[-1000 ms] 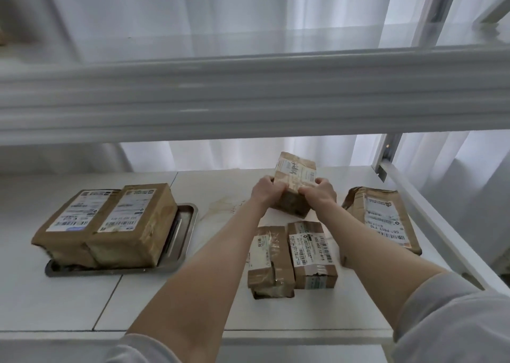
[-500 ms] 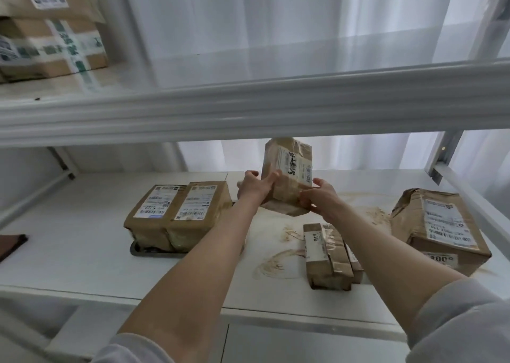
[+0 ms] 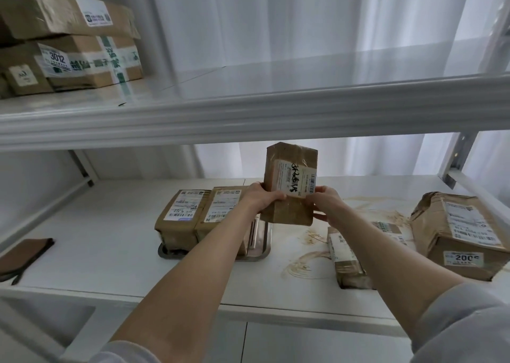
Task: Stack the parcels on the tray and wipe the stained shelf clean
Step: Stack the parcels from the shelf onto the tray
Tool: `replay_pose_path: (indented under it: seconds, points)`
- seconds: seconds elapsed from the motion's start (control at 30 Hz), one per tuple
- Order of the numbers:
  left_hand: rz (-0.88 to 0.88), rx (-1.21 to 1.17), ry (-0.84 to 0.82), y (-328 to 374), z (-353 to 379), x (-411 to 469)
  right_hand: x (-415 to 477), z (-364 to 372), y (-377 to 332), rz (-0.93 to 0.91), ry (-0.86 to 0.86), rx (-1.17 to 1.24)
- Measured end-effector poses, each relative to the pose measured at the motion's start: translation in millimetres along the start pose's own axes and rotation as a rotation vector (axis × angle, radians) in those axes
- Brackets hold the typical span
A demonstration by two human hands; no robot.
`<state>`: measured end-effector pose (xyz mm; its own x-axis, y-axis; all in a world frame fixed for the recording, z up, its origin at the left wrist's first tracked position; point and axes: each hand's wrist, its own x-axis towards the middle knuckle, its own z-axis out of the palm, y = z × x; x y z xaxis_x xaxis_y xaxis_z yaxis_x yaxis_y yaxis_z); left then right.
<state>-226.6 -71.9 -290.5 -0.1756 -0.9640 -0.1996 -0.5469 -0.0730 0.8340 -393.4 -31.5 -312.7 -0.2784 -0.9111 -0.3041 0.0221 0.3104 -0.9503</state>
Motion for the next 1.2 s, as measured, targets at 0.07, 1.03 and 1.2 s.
replay_pose_path:
  seconds: [0.07,1.03,1.2]
  points:
    - [0.033,-0.003,0.007,1,-4,0,1,3,-2,-0.01,0.042,-0.028]
    - [0.503,0.394,0.282,-14,-31,-6,-8,-22,-8,0.258,-0.35,0.395]
    - [0.469,0.451,0.322,-16,-35,-8,-12,-18,-8,0.183,-0.339,0.37]
